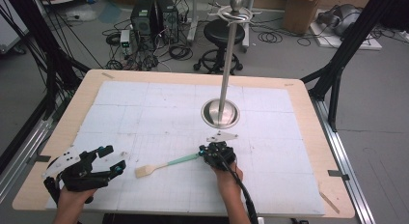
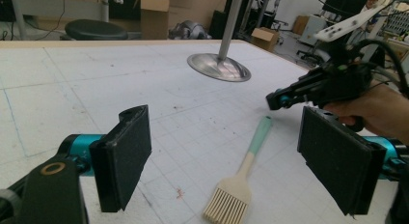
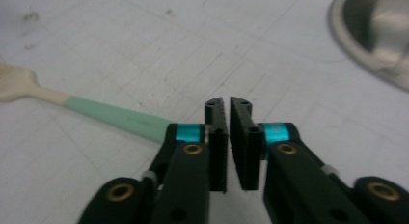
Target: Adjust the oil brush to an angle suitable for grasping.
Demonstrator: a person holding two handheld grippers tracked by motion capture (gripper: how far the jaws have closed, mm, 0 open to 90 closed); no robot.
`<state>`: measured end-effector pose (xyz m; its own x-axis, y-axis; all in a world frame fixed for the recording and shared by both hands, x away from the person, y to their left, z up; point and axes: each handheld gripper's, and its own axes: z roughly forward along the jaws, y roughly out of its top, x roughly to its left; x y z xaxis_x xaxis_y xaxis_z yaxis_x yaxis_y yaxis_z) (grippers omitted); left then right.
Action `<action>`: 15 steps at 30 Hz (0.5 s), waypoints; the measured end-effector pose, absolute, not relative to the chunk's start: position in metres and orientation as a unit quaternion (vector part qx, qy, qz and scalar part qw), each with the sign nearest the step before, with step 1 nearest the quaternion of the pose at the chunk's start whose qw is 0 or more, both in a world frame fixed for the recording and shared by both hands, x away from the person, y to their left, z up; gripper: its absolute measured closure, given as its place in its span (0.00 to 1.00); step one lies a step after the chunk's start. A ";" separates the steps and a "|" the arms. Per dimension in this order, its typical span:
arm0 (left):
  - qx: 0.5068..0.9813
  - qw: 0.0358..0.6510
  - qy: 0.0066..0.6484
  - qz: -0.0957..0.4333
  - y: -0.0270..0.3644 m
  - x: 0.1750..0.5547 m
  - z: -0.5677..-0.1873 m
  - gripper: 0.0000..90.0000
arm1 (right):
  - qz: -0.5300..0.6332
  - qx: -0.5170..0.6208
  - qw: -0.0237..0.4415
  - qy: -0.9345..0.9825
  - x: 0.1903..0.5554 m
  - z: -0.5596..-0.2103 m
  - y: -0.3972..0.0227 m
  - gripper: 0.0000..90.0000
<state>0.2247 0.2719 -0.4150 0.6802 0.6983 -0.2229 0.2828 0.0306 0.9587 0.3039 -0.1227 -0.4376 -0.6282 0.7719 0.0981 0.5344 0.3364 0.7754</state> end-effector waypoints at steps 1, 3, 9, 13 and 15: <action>0.675 0.620 0.364 0.166 0.272 0.225 -0.415 0.22 | 0.416 0.407 0.153 0.799 0.301 -0.433 -0.127 0.91; 0.677 0.619 0.361 0.165 0.271 0.225 -0.415 0.22 | 0.426 0.405 0.178 0.789 0.293 -0.424 -0.137 0.84; 0.682 0.617 0.356 0.163 0.268 0.225 -0.415 0.23 | 0.459 0.420 0.217 0.752 0.268 -0.406 -0.182 0.49; 0.682 0.621 0.352 0.161 0.267 0.225 -0.415 0.23 | 0.472 0.419 0.257 0.732 0.248 -0.398 -0.209 0.33; 0.683 0.621 0.348 0.161 0.267 0.224 -0.415 0.23 | 0.479 0.417 0.274 0.722 0.234 -0.392 -0.225 0.22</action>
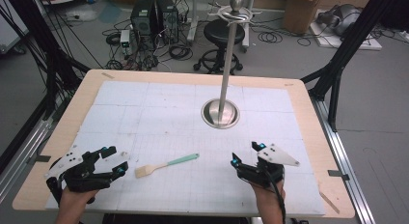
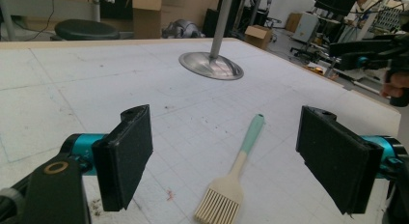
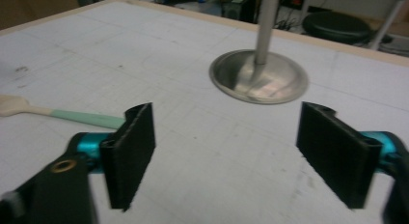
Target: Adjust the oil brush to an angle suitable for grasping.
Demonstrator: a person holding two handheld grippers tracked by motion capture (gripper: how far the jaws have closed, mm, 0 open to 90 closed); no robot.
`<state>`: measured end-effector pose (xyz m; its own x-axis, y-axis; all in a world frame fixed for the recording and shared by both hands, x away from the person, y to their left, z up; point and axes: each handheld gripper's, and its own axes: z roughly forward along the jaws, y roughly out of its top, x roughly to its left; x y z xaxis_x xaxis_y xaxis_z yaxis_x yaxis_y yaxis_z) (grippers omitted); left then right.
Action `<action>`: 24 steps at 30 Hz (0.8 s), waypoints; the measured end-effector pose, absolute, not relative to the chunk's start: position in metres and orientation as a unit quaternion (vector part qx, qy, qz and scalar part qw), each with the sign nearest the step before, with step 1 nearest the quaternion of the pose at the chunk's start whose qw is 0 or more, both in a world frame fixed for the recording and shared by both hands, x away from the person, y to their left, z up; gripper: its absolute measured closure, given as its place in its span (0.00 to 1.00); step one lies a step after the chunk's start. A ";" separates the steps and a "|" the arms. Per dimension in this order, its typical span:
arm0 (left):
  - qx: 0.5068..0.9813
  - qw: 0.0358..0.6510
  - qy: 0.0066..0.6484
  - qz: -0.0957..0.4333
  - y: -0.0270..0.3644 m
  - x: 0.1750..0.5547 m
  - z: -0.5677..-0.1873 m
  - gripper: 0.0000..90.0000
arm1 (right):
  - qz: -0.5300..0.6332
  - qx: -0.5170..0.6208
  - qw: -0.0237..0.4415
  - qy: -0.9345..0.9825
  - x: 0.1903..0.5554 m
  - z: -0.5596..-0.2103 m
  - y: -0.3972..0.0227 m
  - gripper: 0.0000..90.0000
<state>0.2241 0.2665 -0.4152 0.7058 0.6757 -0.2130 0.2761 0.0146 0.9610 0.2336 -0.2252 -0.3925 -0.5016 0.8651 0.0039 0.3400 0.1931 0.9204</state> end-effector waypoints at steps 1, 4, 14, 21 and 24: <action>0.682 0.622 0.349 0.161 0.266 0.224 -0.415 0.23 | 0.479 0.417 0.274 0.722 0.234 -0.392 -0.225 0.22; 0.682 0.625 0.342 0.164 0.265 0.223 -0.414 0.22 | 0.484 0.424 0.283 0.712 0.219 -0.388 -0.241 0.19; 0.691 0.621 0.334 0.158 0.263 0.224 -0.415 0.22 | 0.503 0.432 0.305 0.684 0.188 -0.384 -0.274 0.18; 0.698 0.614 0.333 0.158 0.259 0.223 -0.415 0.22 | 0.495 0.427 0.302 0.694 0.188 -0.386 -0.274 0.18; 0.702 0.610 0.332 0.158 0.258 0.224 -0.416 0.22 | 0.494 0.429 0.301 0.693 0.189 -0.387 -0.274 0.18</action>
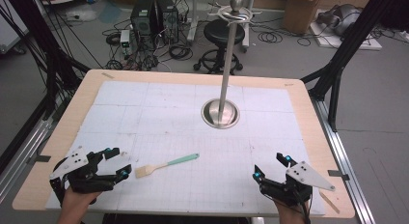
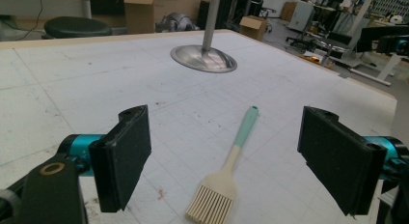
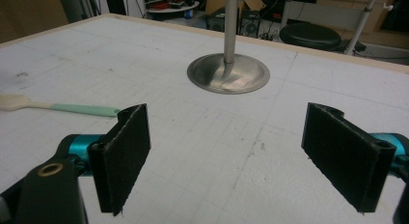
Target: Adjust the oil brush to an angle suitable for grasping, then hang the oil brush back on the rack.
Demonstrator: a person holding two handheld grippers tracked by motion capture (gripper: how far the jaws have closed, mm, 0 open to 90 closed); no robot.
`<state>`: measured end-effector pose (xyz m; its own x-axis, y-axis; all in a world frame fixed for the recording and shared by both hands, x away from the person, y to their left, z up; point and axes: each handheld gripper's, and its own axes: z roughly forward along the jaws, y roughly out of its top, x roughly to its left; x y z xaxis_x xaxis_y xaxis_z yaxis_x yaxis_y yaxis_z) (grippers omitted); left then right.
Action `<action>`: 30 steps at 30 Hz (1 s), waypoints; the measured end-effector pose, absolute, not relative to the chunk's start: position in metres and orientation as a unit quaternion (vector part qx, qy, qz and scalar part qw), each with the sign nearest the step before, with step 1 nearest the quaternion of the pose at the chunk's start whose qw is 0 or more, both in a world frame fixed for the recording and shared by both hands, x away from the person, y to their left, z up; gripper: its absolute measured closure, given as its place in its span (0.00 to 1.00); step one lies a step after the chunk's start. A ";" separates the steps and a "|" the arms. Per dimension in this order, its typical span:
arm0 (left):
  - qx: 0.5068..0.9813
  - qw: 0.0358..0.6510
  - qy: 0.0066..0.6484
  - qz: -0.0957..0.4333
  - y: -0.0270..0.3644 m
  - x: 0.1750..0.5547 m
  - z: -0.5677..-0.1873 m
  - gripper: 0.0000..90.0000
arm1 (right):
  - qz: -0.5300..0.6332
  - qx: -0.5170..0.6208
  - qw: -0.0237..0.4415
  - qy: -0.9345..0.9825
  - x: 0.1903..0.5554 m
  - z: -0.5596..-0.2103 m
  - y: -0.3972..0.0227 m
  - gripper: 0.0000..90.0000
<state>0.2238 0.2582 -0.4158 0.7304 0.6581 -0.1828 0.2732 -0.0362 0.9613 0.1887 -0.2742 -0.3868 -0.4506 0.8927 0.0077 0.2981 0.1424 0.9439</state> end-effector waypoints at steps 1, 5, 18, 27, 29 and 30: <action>0.702 0.610 0.332 0.158 0.258 0.224 -0.416 0.22 | 0.494 0.429 0.301 0.693 0.189 -0.387 -0.274 0.18; 0.706 0.606 0.331 0.158 0.258 0.224 -0.417 0.22 | 0.494 0.433 0.297 0.693 0.190 -0.388 -0.275 0.18; 0.711 0.598 0.335 0.156 0.254 0.234 -0.417 0.23 | 0.493 0.432 0.291 0.697 0.190 -0.389 -0.275 0.18; 0.726 0.590 0.327 0.133 0.243 0.249 -0.414 0.31 | 0.490 0.428 0.280 0.706 0.198 -0.388 -0.283 0.18; 0.749 0.574 0.306 0.129 0.232 0.256 -0.410 0.34 | 0.486 0.428 0.276 0.710 0.199 -0.390 -0.284 0.18; 0.749 0.574 0.306 0.129 0.232 0.256 -0.410 0.35 | 0.486 0.428 0.276 0.710 0.199 -0.390 -0.284 0.18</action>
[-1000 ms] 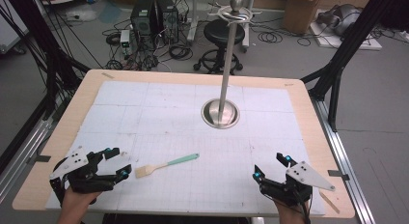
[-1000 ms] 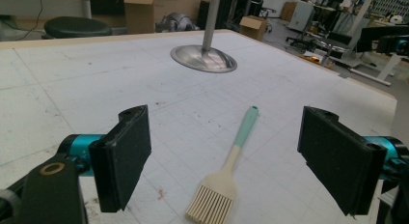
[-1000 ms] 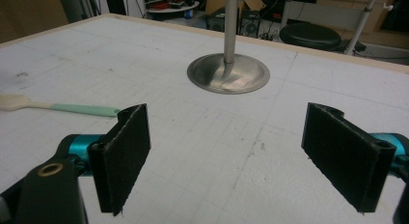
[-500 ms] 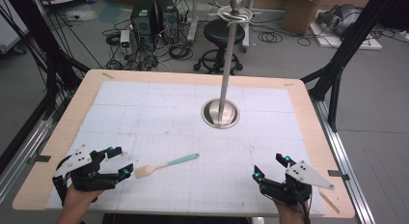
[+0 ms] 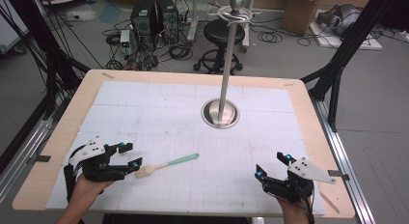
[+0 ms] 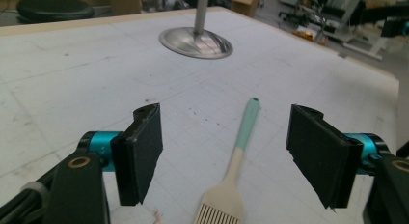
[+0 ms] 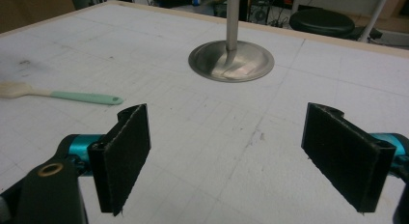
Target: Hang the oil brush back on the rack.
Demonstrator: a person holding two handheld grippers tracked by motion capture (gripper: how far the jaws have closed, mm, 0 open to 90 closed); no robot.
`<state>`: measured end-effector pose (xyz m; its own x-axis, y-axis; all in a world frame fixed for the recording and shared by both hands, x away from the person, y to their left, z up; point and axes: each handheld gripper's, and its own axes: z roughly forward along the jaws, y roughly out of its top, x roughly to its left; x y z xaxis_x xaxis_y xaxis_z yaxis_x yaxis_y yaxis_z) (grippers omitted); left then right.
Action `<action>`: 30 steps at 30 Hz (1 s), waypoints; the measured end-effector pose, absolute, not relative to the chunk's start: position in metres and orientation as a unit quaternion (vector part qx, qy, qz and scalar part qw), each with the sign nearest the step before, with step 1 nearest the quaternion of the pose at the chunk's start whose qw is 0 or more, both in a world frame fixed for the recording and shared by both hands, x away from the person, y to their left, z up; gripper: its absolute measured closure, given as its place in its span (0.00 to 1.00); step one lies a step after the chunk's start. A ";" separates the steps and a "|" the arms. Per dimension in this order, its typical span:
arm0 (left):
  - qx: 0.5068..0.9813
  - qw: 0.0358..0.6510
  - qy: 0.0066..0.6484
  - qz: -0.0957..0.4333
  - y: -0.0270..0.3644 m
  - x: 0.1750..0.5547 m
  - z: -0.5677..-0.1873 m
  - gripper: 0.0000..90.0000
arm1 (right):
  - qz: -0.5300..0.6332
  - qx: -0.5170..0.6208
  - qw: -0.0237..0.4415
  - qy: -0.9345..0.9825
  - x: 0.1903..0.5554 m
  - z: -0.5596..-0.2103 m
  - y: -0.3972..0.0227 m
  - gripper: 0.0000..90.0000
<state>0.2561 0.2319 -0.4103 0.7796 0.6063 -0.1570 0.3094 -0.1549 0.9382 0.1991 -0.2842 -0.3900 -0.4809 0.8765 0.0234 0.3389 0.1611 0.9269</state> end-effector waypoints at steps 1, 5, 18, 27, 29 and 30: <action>0.758 0.567 0.298 0.124 0.226 0.259 -0.409 0.35 | 0.486 0.429 0.274 0.710 0.199 -0.390 -0.284 0.18; 0.801 0.531 0.255 0.106 0.197 0.270 -0.410 0.42 | 0.482 0.420 0.276 0.717 0.199 -0.389 -0.279 0.18; 0.854 0.456 0.240 0.075 0.168 0.294 -0.429 0.56 | 0.479 0.416 0.273 0.723 0.199 -0.389 -0.277 0.18; 0.876 0.419 0.233 0.055 0.159 0.300 -0.440 0.69 | 0.474 0.414 0.271 0.728 0.200 -0.390 -0.275 0.18; 0.879 0.412 0.233 0.053 0.157 0.300 -0.442 0.70 | 0.471 0.412 0.274 0.730 0.200 -0.390 -0.275 0.19; 0.879 0.412 0.233 0.053 0.157 0.300 -0.442 0.71 | 0.471 0.412 0.274 0.730 0.200 -0.390 -0.275 0.19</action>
<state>0.3001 0.1566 -0.4417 0.8855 0.4537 -0.1001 0.3670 -0.5511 0.7493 0.1997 -0.2747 -0.3897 -0.5104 0.8599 -0.0115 0.3446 0.2167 0.9134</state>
